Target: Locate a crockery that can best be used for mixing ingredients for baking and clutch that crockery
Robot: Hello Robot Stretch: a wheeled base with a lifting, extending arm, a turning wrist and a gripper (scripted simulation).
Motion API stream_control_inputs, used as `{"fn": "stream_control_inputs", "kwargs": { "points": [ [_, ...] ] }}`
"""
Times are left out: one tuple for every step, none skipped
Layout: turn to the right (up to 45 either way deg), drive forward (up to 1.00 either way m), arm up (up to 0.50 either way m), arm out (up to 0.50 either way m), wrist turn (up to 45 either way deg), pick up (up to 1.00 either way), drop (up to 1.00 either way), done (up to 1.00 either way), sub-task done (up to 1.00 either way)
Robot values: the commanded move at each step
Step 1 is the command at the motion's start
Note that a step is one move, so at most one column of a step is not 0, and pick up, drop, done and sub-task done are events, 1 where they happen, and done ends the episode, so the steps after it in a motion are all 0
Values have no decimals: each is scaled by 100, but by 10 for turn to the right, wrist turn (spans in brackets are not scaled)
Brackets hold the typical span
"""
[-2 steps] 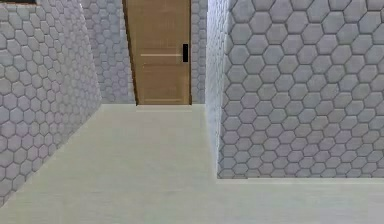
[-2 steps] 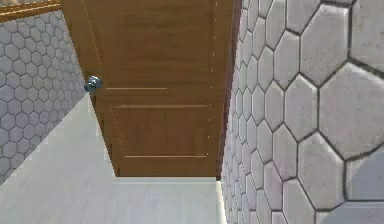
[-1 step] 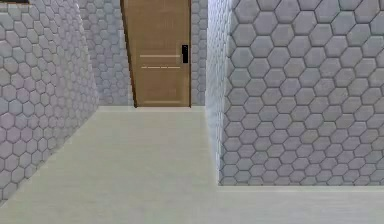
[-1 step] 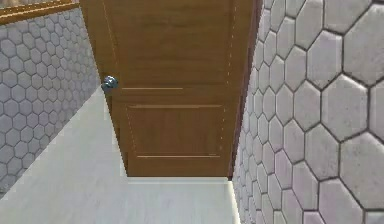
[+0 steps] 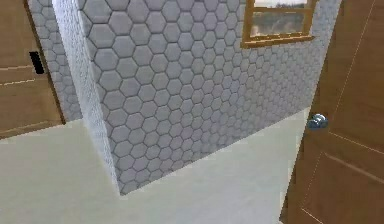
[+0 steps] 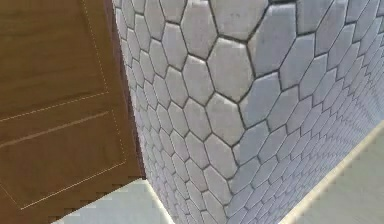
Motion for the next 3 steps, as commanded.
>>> {"fn": "stream_control_inputs", "kwargs": {
  "points": [
    [30,0,0,0,0,0,0,0,0],
    [-150,0,0,0,0,0,0,0,0],
    [0,15,0,0,0,0,0,0,0]
  ]
}}
